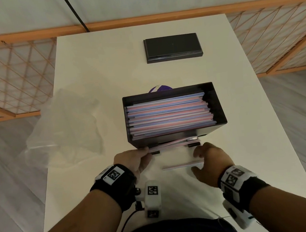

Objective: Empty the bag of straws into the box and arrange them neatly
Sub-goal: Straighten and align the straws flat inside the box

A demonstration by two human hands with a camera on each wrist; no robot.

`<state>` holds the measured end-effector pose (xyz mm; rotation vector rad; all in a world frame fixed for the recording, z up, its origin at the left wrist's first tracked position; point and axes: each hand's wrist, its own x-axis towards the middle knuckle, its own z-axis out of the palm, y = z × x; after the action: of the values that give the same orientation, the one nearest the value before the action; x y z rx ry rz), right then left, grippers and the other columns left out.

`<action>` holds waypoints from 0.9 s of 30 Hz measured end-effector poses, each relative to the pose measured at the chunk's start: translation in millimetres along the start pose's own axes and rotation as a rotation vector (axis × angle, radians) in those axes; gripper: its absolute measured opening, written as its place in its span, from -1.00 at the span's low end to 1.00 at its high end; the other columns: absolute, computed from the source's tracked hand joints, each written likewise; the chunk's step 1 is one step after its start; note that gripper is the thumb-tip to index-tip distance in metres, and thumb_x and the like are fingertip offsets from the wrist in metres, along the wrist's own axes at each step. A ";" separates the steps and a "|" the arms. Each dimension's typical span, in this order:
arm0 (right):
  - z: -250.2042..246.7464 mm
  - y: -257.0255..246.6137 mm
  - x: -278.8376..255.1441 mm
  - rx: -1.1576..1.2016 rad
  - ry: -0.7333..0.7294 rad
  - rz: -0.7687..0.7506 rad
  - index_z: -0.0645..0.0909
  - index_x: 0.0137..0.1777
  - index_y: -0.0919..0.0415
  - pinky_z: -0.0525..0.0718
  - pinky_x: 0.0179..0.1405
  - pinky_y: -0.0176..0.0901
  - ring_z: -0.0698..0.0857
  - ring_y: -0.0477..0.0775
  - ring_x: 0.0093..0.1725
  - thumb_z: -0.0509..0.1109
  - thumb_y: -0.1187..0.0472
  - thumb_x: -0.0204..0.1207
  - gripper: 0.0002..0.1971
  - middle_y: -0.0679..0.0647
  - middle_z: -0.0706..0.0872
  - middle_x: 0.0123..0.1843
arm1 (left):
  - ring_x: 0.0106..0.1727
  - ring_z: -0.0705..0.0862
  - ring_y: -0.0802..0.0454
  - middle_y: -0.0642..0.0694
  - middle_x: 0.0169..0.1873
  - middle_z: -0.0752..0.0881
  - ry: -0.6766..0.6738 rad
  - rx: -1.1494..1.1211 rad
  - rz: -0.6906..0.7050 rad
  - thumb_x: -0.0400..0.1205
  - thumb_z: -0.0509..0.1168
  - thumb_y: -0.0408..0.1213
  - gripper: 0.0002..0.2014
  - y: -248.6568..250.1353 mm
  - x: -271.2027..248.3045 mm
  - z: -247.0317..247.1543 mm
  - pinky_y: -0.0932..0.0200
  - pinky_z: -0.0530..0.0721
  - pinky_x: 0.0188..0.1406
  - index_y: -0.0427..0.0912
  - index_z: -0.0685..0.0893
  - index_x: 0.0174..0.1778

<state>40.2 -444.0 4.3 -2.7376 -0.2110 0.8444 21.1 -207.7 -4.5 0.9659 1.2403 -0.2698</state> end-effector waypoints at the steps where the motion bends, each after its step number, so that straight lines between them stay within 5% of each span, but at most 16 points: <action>1: 2.5 -0.3 -0.2 -0.114 -0.048 -0.068 0.59 0.34 -0.08 0.61 0.25 -0.09 0.58 0.08 0.30 0.41 -0.11 0.47 -0.57 -0.09 0.57 0.25 | -0.52 0.73 0.01 -0.23 -0.32 0.76 0.001 0.002 -0.015 0.59 0.51 -0.59 -0.90 -0.4 1.2 1.0 0.26 0.73 -0.62 -0.40 0.72 -0.10; 3: 10.0 -2.3 3.8 -0.330 -0.104 -0.197 0.56 0.41 -0.10 0.53 0.32 -0.04 0.48 0.11 0.39 0.26 -0.09 0.60 -0.61 -0.08 0.54 0.37 | -0.53 0.71 0.03 -0.20 -0.39 0.75 0.004 0.007 -0.026 0.58 0.52 -0.59 -0.88 -0.8 3.7 2.0 0.27 0.72 -0.63 -0.36 0.71 -0.15; 8: 17.9 -11.3 10.5 -0.516 -0.091 -0.379 0.73 0.16 0.02 0.49 0.13 -0.02 0.56 0.23 0.23 0.24 0.17 0.63 -0.75 0.04 0.64 0.20 | -0.59 0.72 0.07 -0.15 -0.53 0.76 -0.002 -0.013 -0.035 0.59 0.49 -0.59 -0.88 0.8 5.2 -0.7 0.28 0.72 -0.61 -0.35 0.71 -0.18; 11: 14.8 -15.1 6.8 -0.614 -0.091 -0.392 0.76 -0.24 0.02 0.62 -0.24 0.02 0.69 0.18 -0.15 0.58 0.16 0.17 -0.86 0.05 0.72 -0.15 | -0.48 0.72 0.03 -0.20 -0.36 0.77 -0.020 -0.018 -0.011 0.61 0.46 -0.61 -0.92 1.1 1.0 -5.6 0.29 0.74 -0.58 -0.38 0.75 -0.12; 13: 15.2 -13.2 5.3 -0.590 -0.074 -0.426 0.70 -0.42 0.04 0.60 -0.43 -0.04 0.68 0.14 -0.34 0.63 0.17 -0.08 -0.79 0.03 0.69 -0.30 | -0.52 0.73 0.05 -0.21 -0.35 0.78 -0.054 -0.018 -0.001 0.60 0.46 -0.62 -0.94 1.8 -4.4 -10.8 0.29 0.75 -0.56 -0.42 0.76 -0.11; 17: -17.8 -27.8 -12.3 -0.430 -0.130 -0.452 0.62 -0.13 0.12 0.59 -0.13 -0.05 0.71 0.22 -0.13 0.28 0.14 0.49 -0.89 0.06 0.66 -0.07 | -0.58 0.73 0.08 -0.19 -0.46 0.76 -0.099 0.022 0.023 0.60 0.45 -0.62 -0.90 8.5 -10.1 -23.8 0.28 0.76 -0.55 -0.40 0.74 -0.21; 21: -75.0 -38.0 -34.6 -0.168 0.175 -0.605 0.57 -0.32 0.12 0.67 -0.49 -0.02 0.66 0.17 -0.44 0.29 0.15 0.40 -0.89 0.02 0.64 -0.35 | -0.61 0.70 0.09 -0.19 -0.49 0.71 -0.126 0.111 0.063 0.61 0.44 -0.61 -0.90 14.0 -14.0 -29.1 0.31 0.73 -0.59 -0.41 0.74 -0.20; 24: -116.3 -53.9 -36.4 -0.094 0.381 -0.708 0.56 -0.33 0.15 0.59 -0.49 -0.07 0.60 0.14 -0.42 0.25 0.15 0.45 -0.83 0.01 0.60 -0.37 | -0.61 0.70 0.07 -0.22 -0.49 0.72 -0.190 0.182 0.066 0.59 0.47 -0.60 -0.91 13.9 -19.2 -28.6 0.30 0.72 -0.60 -0.41 0.75 -0.20; 27: -135.4 -72.0 -19.3 -0.149 0.440 -0.700 0.58 -0.30 0.19 0.64 -0.47 0.03 0.62 0.26 -0.39 0.19 0.14 0.48 -0.78 0.09 0.62 -0.34 | -0.58 0.70 0.06 -0.24 -0.45 0.72 -0.250 0.285 0.091 0.57 0.49 -0.59 -0.93 11.6 -27.2 -28.8 0.28 0.71 -0.58 -0.39 0.79 -0.19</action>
<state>97.2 -408.1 143.4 -2.5865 -1.0799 0.0376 -0.4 -188.0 24.7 1.1911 0.9419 -0.4900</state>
